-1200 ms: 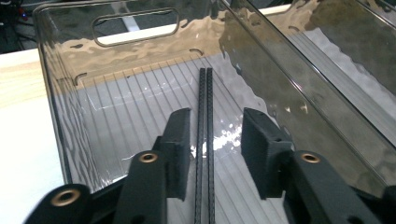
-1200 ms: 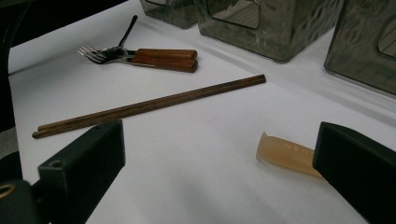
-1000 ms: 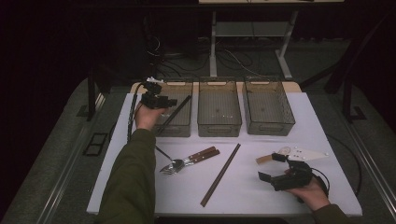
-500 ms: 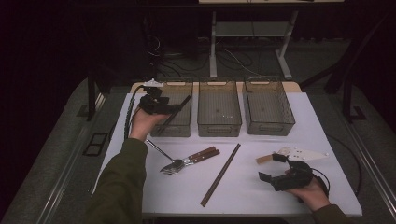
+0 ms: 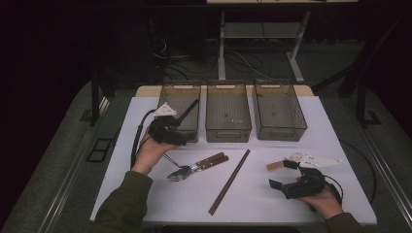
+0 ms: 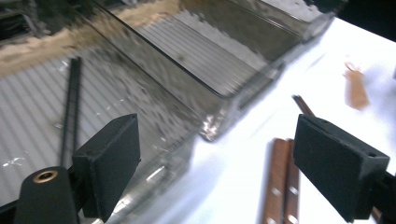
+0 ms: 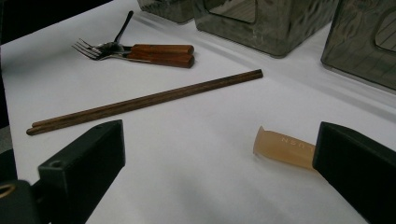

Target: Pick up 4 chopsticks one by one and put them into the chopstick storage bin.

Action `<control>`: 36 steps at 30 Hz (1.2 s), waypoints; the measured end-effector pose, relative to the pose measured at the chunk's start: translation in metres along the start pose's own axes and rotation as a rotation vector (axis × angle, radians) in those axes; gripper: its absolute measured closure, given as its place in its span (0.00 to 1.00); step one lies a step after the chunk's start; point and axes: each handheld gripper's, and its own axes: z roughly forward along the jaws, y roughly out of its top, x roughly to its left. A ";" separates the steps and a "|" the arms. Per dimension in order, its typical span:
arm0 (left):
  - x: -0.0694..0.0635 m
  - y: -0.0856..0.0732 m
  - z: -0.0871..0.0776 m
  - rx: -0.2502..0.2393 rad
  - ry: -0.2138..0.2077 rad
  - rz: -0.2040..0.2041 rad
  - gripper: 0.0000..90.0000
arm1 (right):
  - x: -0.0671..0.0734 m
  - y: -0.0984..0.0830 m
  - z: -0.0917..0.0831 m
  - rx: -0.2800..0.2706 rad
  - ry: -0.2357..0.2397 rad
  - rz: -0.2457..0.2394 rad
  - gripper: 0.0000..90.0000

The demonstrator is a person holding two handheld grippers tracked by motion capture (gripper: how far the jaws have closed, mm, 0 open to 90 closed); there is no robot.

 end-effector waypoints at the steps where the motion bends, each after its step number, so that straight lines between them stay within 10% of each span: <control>1: -0.002 -0.003 -0.001 0.002 -0.009 0.004 0.15 | 0.000 0.000 0.000 0.000 0.000 -0.001 0.03; 18: -0.051 -0.050 -0.013 0.023 -0.086 0.046 0.28 | 0.001 -0.001 -0.004 -0.006 -0.004 -0.006 0.03; 36: -0.102 -0.076 -0.005 0.079 -0.199 0.125 0.94 | 0.002 -0.001 -0.001 0.009 -0.007 -0.015 0.03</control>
